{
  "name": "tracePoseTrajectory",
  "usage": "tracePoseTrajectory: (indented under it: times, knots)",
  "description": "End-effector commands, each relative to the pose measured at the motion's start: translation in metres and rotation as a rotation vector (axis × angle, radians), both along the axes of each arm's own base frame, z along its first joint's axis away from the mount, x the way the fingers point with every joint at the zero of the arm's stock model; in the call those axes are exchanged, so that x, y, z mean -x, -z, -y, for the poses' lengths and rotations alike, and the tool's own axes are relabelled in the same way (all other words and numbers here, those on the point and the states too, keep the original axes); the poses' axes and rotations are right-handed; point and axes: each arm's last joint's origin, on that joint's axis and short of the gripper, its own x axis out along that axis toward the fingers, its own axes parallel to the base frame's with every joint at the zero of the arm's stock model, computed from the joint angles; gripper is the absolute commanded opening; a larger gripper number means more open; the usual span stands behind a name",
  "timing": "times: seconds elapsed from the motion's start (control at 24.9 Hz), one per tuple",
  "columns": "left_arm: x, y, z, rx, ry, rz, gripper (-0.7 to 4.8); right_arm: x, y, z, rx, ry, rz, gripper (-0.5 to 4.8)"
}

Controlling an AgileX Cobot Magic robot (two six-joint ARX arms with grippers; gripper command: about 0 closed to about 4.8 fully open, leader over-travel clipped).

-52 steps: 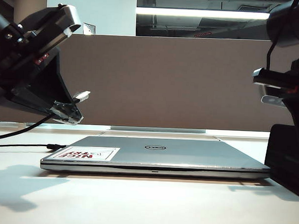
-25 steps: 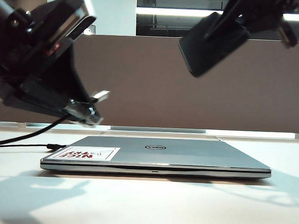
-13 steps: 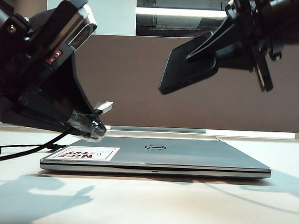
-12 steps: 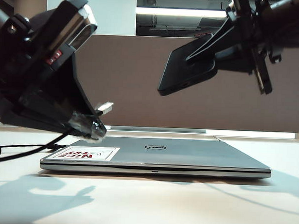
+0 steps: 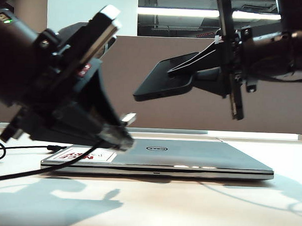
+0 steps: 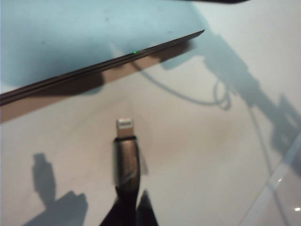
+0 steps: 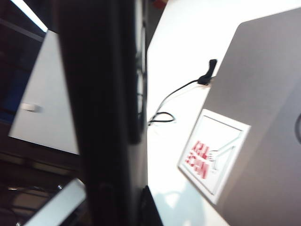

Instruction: Pick up the charging cable and the phone, plug the charging cable into the charging port on the phone, and finally place them back on the table.

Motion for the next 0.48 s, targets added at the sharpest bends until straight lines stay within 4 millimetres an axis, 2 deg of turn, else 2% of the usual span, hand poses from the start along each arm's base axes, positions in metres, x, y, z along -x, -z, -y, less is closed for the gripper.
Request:
tracePoseTrajectory:
  times: [0.04, 0.2, 0.48]
  knots:
    - [-0.0029, -0.0010, 0.0063, 0.078, -0.031, -0.025, -0.06, -0.0075, -0.0042, -0.0045, -0.121, -0.025, 0.013, -0.05]
    - [-0.0066, -0.0038, 0.0111, 0.149, -0.048, -0.012, -0.06, -0.0099, 0.0038, -0.0060, -0.136, -0.049, -0.044, -0.05]
    - [-0.0083, -0.0047, 0.0126, 0.189, -0.068, -0.027, -0.06, -0.0090, 0.0050, -0.0064, -0.135, -0.087, -0.059, -0.05]
